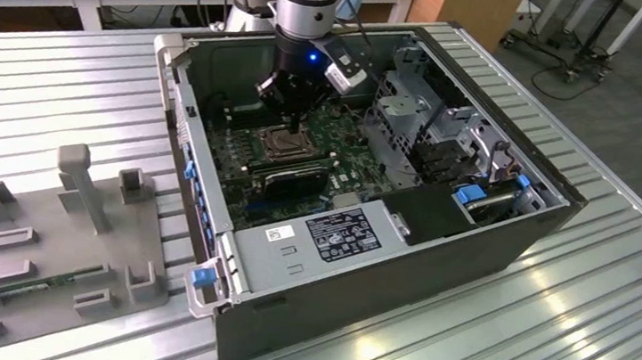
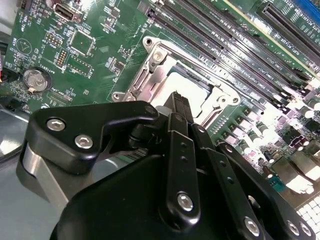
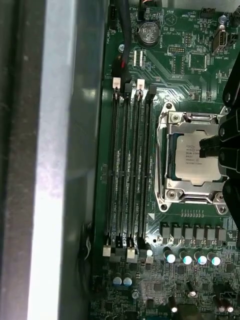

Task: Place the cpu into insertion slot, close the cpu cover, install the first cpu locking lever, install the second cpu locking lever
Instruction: 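Install the first cpu locking lever, then install the second cpu locking lever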

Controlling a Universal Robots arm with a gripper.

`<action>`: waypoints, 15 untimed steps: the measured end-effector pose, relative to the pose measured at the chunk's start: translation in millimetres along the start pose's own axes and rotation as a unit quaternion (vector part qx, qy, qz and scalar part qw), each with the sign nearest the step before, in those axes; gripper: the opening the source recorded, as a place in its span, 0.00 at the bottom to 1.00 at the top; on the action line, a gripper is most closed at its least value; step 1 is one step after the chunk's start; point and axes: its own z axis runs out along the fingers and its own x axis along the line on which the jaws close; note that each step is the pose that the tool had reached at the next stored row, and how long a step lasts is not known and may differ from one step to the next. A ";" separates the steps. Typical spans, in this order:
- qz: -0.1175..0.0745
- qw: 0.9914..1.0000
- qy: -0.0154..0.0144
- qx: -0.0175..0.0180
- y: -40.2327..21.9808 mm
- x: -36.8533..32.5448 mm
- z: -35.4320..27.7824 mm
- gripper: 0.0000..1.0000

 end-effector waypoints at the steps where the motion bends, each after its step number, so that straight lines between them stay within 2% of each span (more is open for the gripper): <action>1: 0.000 1.000 0.000 0.000 0.1 0.7 0.0 0.11; 4: 0.000 1.000 -0.001 0.000 0.2 4.6 -0.1 0.11; 9: 0.000 1.000 -0.001 0.000 0.3 7.3 -0.2 0.11; 15: 0.000 1.000 -0.001 0.000 0.2 7.3 -1.3 0.11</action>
